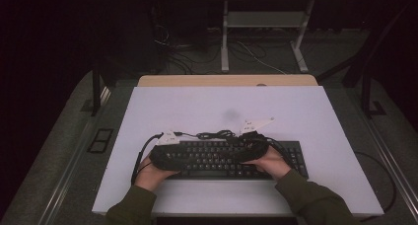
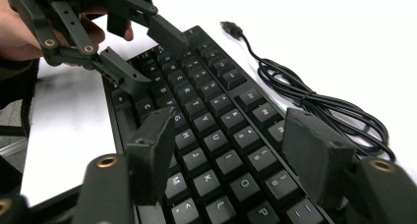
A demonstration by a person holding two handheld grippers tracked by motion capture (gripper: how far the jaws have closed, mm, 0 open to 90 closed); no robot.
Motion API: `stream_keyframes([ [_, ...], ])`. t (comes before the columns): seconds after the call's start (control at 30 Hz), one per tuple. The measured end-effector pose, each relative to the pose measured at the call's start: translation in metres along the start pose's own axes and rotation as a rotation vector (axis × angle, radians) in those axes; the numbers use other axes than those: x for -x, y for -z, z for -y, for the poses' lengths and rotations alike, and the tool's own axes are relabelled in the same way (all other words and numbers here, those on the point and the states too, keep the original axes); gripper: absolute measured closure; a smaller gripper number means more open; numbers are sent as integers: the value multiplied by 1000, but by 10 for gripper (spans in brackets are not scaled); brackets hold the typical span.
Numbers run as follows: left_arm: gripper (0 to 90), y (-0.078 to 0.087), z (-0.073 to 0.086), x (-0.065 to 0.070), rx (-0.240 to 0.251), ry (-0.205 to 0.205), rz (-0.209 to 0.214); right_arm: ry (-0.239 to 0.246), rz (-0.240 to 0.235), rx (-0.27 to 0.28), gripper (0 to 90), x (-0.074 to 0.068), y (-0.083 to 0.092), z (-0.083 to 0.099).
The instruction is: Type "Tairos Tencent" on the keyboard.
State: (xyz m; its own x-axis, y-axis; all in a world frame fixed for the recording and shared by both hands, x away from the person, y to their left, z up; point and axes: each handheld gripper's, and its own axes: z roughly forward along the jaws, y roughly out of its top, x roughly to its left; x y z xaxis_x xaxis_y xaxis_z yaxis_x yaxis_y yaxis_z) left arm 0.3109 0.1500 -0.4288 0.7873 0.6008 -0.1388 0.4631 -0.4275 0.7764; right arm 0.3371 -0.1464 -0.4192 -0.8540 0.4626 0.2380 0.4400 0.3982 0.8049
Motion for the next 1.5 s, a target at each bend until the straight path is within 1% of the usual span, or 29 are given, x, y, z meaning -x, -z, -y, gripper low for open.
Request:
stream_keyframes([
  [0.03, 354, 0, 0, 0, 7, 6, -3, 3, -3, 3, 393, 0, -1, -1],
  [0.13, 336, 1, 0, 0, 10, 4, -8, 3, -4, 2, 429, -2, -4, -3],
  [0.17, 326, 1, 0, 0, 10, 2, -7, 10, -3, 2, 441, -2, -5, -3],
  [0.3, 298, 0, 0, 0, 11, 6, -16, 8, -12, 4, 510, -4, -8, -5],
  [0.37, 293, 1, 0, -1, 13, 6, -19, 14, -16, -4, 544, -5, -11, -6],
  [0.4, 291, 1, 0, -1, 14, 8, -19, 22, -12, -8, 569, -6, -12, -6],
  [0.53, 287, 2, 0, -1, 20, 7, -20, 26, -30, -4, 665, -9, -15, -9],
  [0.7, 284, 2, -1, -2, 21, 6, -23, 37, -54, -20, 782, -13, -22, -10],
  [0.77, 284, 2, -1, -1, 24, 4, -22, 42, -66, -23, 809, -15, -24, -11],
  [0.8, 284, 3, -1, -1, 23, 2, -24, 50, -64, -24, 825, -16, -26, -11],
  [0.87, 284, 3, -2, -1, 31, 2, -23, 46, -75, -25, 857, -18, -27, -12],
  [0.93, 284, 3, -2, -1, 34, 5, -26, 56, -76, -32, 890, -20, -29, -11],
  [1.03, 283, 3, -2, -1, 33, 0, -22, 62, -84, -42, 895, -22, -30, -11],
  [1.1, 283, 3, -2, -1, 39, 4, -18, 67, -92, -47, 895, -23, -30, -10],
  [1.37, 283, 4, -2, -1, 43, 1, -19, 89, -81, -94, 895, -25, -34, -7],
  [1.5, 283, 5, -3, -1, 47, 1, -23, 92, -78, -117, 895, -26, -36, -5],
])
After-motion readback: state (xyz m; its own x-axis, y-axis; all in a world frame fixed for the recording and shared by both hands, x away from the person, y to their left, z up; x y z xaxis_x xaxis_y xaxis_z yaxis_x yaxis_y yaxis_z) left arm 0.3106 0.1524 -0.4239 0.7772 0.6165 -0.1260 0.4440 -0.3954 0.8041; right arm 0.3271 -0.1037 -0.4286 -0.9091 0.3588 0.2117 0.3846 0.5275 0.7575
